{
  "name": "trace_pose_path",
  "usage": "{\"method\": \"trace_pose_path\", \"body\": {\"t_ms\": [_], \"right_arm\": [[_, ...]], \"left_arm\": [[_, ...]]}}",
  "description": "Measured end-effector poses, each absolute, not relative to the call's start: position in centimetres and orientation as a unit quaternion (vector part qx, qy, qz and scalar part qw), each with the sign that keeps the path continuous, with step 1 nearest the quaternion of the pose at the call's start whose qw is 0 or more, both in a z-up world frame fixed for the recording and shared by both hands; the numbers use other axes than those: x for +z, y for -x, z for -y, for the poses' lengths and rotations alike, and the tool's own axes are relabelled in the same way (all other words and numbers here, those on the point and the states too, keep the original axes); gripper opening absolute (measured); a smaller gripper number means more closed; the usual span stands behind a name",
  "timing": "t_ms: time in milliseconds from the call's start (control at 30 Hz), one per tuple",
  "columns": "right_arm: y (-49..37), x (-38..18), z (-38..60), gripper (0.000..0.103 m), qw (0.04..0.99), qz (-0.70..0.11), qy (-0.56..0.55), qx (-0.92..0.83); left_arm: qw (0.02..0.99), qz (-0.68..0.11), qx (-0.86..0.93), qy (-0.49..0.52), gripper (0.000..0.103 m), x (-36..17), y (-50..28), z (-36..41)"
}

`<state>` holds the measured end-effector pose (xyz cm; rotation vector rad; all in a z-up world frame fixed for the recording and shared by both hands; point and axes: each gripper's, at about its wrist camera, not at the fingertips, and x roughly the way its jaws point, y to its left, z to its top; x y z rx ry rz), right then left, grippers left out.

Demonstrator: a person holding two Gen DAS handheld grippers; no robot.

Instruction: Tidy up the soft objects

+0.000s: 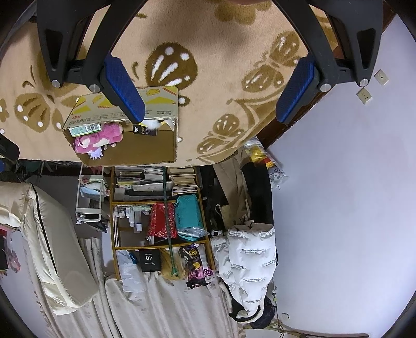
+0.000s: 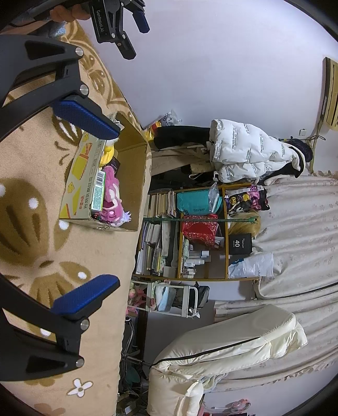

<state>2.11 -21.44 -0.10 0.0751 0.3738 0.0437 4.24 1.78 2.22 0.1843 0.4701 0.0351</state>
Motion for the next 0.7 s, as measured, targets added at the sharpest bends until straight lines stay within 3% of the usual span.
{"method": "trace_pose_path", "body": {"t_ms": [700], "right_arm": [[-2.1, -0.07, 21.55, 0.103, 0.982, -0.185, -0.036, 0.021]], "left_arm": [[0.969, -0.23, 0.013, -0.093, 0.1, 1.99, -3.84, -1.56]]}}
